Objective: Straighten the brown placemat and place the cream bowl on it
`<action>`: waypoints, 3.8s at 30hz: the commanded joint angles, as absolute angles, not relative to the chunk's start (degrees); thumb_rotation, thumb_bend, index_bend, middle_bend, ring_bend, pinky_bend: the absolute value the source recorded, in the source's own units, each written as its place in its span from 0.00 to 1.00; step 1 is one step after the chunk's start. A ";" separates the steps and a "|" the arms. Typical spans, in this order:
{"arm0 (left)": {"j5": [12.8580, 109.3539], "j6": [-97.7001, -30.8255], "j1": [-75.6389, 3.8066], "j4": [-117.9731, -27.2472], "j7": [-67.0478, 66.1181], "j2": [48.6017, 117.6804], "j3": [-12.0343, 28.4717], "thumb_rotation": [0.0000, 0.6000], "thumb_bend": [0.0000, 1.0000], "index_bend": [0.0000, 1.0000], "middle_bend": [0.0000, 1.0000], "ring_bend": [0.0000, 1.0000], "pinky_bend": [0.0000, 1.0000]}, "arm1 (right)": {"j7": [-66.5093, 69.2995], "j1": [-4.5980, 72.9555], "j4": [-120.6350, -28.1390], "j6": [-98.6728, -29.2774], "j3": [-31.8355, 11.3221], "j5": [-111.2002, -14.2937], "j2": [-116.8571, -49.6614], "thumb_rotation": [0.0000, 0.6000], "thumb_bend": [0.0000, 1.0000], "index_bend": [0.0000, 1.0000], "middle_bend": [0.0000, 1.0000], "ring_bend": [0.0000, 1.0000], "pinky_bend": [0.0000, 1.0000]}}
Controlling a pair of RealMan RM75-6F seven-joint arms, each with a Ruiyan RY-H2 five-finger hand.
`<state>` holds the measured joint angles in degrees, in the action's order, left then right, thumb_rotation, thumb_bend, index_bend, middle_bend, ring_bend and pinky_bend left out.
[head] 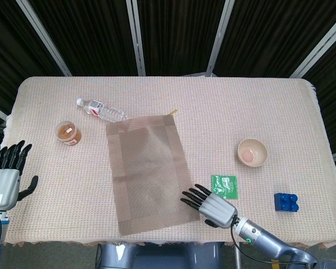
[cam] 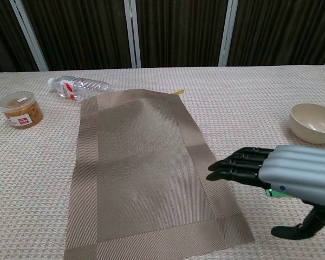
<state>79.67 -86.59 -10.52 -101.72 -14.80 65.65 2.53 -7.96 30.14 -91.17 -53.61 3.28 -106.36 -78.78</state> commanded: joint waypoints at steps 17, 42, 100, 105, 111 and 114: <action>80.11 -84.00 -10.49 -101.79 -12.97 64.98 2.74 1.00 0.41 0.00 0.00 0.00 0.00 | -12.12 31.74 -88.56 -50.65 4.04 -101.28 -86.07 1.00 0.18 0.06 0.00 0.00 0.00; 80.23 -83.33 -9.98 -101.83 -12.70 64.85 3.37 1.00 0.41 0.00 0.00 0.00 0.00 | -12.45 33.83 -83.96 -53.04 4.42 -100.40 -89.61 1.00 0.18 0.08 0.00 0.00 0.00; 80.83 -81.56 -9.86 -102.15 -12.57 64.78 3.54 1.00 0.41 0.00 0.00 0.00 0.00 | -7.71 34.12 -75.58 -58.04 7.19 -100.18 -91.82 1.00 0.37 0.13 0.00 0.00 0.00; 80.86 -81.41 -9.87 -102.17 -12.65 64.80 3.49 1.00 0.41 0.00 0.00 0.00 0.00 | -7.19 34.09 -75.00 -57.88 7.08 -99.53 -92.01 1.00 0.37 0.17 0.00 0.00 0.00; 80.83 -81.21 -9.93 -102.20 -12.77 64.91 3.46 1.00 0.41 0.00 0.00 0.00 0.00 | -5.93 34.12 -74.69 -57.76 6.63 -98.64 -92.36 1.00 0.37 0.21 0.00 0.00 0.00; 80.85 -81.17 -9.94 -102.20 -12.85 64.93 3.45 1.00 0.41 0.00 0.00 0.00 0.00 | -5.14 34.27 -74.23 -58.14 6.18 -98.47 -92.81 1.00 0.37 0.23 0.00 0.00 0.00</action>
